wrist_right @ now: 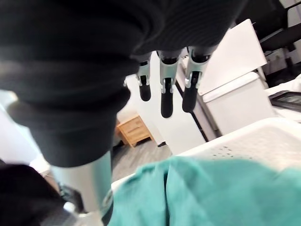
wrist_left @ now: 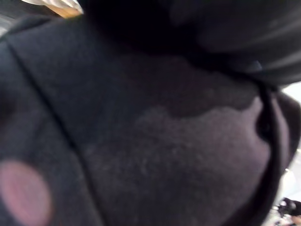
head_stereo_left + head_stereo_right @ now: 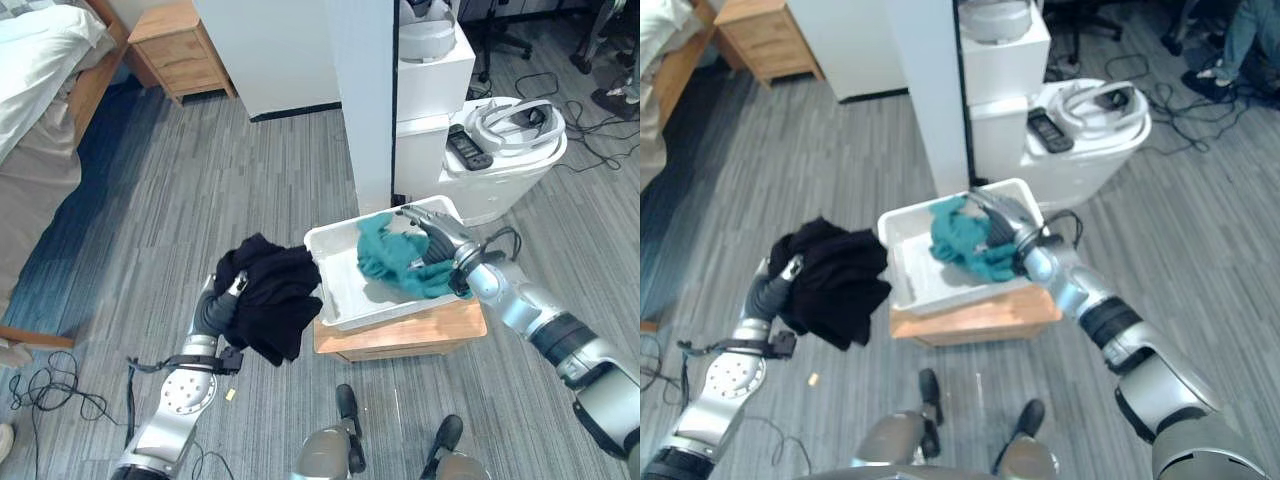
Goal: Tidy up the quilt and then pick up the clothes from the bed and put them into the laundry hamper.
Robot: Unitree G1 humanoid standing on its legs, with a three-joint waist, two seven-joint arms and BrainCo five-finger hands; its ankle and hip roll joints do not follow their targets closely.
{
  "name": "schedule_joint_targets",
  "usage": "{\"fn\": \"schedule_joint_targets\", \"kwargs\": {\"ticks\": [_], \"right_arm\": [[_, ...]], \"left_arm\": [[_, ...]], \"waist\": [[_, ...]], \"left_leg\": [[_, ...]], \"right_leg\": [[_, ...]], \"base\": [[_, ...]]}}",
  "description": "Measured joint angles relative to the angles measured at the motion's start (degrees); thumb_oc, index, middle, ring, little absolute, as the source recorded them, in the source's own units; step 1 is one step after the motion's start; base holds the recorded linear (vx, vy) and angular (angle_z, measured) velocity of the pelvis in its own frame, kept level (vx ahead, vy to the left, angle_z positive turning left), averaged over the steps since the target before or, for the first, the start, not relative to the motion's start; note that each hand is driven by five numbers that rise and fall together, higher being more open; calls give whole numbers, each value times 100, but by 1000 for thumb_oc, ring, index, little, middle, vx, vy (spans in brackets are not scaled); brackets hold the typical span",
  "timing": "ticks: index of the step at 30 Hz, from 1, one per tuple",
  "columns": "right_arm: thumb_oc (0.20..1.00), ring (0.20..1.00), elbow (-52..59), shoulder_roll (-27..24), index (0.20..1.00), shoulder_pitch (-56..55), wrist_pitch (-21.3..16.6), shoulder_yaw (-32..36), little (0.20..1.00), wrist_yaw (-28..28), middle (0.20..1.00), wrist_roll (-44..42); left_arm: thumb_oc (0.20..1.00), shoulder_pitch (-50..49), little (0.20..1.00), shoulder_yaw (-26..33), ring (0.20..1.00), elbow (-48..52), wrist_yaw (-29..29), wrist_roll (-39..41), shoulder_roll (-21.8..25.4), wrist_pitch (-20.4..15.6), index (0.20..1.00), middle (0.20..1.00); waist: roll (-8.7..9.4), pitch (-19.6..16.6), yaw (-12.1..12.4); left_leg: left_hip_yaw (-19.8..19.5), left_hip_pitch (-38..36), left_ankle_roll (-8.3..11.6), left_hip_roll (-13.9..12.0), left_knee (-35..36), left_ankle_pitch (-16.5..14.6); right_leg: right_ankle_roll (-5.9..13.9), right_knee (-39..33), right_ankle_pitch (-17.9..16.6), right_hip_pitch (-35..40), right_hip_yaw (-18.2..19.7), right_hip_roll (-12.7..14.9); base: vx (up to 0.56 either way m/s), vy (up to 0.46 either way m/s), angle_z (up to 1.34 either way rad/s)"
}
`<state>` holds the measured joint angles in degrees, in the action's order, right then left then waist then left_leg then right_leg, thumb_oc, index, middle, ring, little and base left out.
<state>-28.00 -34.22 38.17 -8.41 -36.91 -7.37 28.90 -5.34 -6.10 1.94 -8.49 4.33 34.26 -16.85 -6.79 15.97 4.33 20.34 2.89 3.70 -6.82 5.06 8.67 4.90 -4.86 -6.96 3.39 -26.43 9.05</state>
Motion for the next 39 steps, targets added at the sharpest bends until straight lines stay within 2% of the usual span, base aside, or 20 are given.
{"fn": "schedule_joint_targets", "kwargs": {"ticks": [2, 5, 9, 10, 12, 14, 15, 18, 19, 20, 21, 24, 26, 29, 32, 34, 36, 39], "right_arm": [[1000, 1000, 55, 12, 1000, -348, -8, 72, 1000, -29, 1000, 56], [1000, 1000, 167, -122, 1000, -860, -5, 136, 1000, -38, 1000, 263], [1000, 1000, 516, -214, 1000, -1910, 0, 1003, 1000, -195, 1000, 265], [1000, 1000, 498, -268, 1000, -2227, -23, 1237, 1000, -216, 1000, 260], [1000, 1000, 455, -297, 1000, -2602, 39, 1459, 1000, -251, 1000, 247], [1000, 1000, 399, -341, 1000, -3120, 69, 1603, 1000, -246, 1000, 227], [1000, 1000, 231, -340, 1000, -3391, 89, 1700, 1000, -253, 1000, 201], [1000, 1000, -119, -323, 1000, -3732, 112, 1762, 1000, -219, 1000, 192], [1000, 1000, -337, -279, 1000, -3934, 105, 1813, 1000, -228, 1000, 161], [1000, 1000, -634, -211, 1000, -4023, 91, 1854, 1000, -236, 1000, 115], [1000, 1000, -979, -125, 1000, -4052, 153, 1814, 1000, -199, 1000, 15], [1000, 1000, -1893, 44, 1000, -4202, 241, 1857, 1000, -186, 1000, -47], [1000, 1000, -2102, 95, 1000, -4289, 397, 1847, 1000, -123, 1000, -88], [1000, 1000, -2547, 341, 1000, -4139, 497, 1853, 1000, -97, 1000, -257], [1000, 1000, -2829, 616, 1000, -3755, 632, 1784, 1000, 17, 1000, -295], [1000, 1000, -2743, 667, 1000, -3657, 629, 1609, 1000, 18, 1000, -304], [1000, 1000, -2678, 670, 1000, -3639, 603, 1609, 1000, 15, 1000, -318], [1000, 1000, -2708, 672, 1000, -3615, 614, 1612, 1000, 16, 1000, -482]], "left_arm": [[200, 51, 200, 47, 200, 309, -9, 0, 89, -76, 200, 200], [200, 279, 200, 63, 200, 418, -15, -2, 115, -113, 200, 200], [200, 557, 200, 79, 200, 347, -165, -58, 125, -118, 200, 200], [200, 769, 200, 15, 200, 129, -240, -103, 31, -115, 200, 200], [200, 1063, 200, -30, 200, -259, -407, -164, -105, -41, 200, 200], [200, 1345, 200, -58, 200, -707, -543, -444, -132, 122, 200, 200], [200, 1629, 200, -137, 200, -1132, -645, -615, -174, 176, 200, 200], [200, 1961, 200, -279, 200, -1852, -757, -941, -227, 420, 200, 200], [200, 2149, 200, -356, 200, -2225, -791, -1045, -271, 475, 200, 200], [200, 2386, 200, -478, 200, -2698, -904, -1139, -320, 502, 200, 200], [1000, 2583, 1000, -546, 1000, -3209, -963, -1188, -362, 678, 1000, 1000], [1000, 2613, 1000, -638, 1000, -3867, -873, -1119, -541, 906, 1000, 1000], [1000, 2550, 1000, -669, 1000, -4030, -706, -1024, -620, 1091, 1000, 1000], [1000, 2546, 1000, -646, 1000, -4521, -378, -320, -876, 1238, 1000, 1000], [1000, 2509, 1000, -604, 1000, -4966, -153, 499, -1076, 1284, 1000, 1000], [1000, 2233, 1000, -475, 1000, -4656, -90, 867, -1174, 1259, 1000, 1000], [1000, 1949, 1000, -431, 1000, -4476, -73, 1114, -1220, 1148, 1000, 1000], [1000, 1410, 1000, 0, 1000, -4207, -52, 1362, -1216, 960, 1000, 1000]], "waist": [[43, -5, -75], [84, -11, -315], [208, -28, -580], [265, -33, -747], [291, -72, -799], [411, -123, -1073], [454, -149, -1196], [491, -166, -1344], [533, -172, -1476], [541, -174, -1484], [549, -188, -1487], [552, -191, -1635], [551, -190, -1676], [542, -191, -1674], [494, -183, -1636], [422, -190, -1617], [298, -235, -1457], [162, -295, -1407]], "left_leg": [[103, -38, -12, -10, 2, -11], [195, -109, -13, -17, 2, -14], [462, -259, 16, -53, 0, -75], [580, -324, 32, -54, -30, -96], [663, -407, 9, -62, 1, -115], [803, -443, 77, -82, -5, -175], [878, -436, 34, -95, -11, -141], [996, -489, 47, -123, 0, -155], [1065, -496, 51, -146, -19, -156], [1089, -484, 53, -168, -17, -156], [1132, -435, 64, -195, -2, -162], [1230, -389, 87, -222, -4, -157], [1243, -401, 94, -227, -4, -165], [1271, -432, 98, -228, -9, -170], [1348, -494, 107, -227, 1, -176], [1340, -548, 123, -226, 2, -188], [1317, -576, 154, -226, 4, -215], [1183, -615, 190, -222, 3, -241]], "right_leg": [[39, -1, 31, -13, 119, 2], [55, 0, 20, -6, 196, 8], [62, -2, 15, -36, 469, -10], [71, 0, 10, -76, 575, -10], [75, -9, 8, -20, 655, -10], [76, -27, 10, -104, 812, -32], [75, -31, 6, -132, 838, -41], [51, -29, -14, -159, 974, -70], [49, -28, -18, -229, 1019, -99], [60, -29, -9, -254, 1044, -118], [76, -29, 4, -339, 1110, -141], [32, 0, -47, -418, 1136, -158], [33, -1, -47, -418, 1149, -165], [39, -31, -39, -402, 1162, -162], [62, -33, -16, -388, 1239, -159], [62, -32, -15, -338, 1255, -161], [53, -33, -7, -286, 1247, -160], [27, -32, 12, -166, 1126, -156]], "base": [[13, 28, -23], [23, 31, -20], [29, 25, -33], [24, 13, -38], [7, 9, -37], [67, 25, -41], [60, 13, -19], [-55, -21, -28], [-92, -28, -20], [-69, -17, -26], [-48, -7, -25], [-24, 6, -21], [0, 13, -2], [5, 25, -1], [19, -8, -9], [6, -13, -6], [1, -2, 2], [9, -5, 19]]}}
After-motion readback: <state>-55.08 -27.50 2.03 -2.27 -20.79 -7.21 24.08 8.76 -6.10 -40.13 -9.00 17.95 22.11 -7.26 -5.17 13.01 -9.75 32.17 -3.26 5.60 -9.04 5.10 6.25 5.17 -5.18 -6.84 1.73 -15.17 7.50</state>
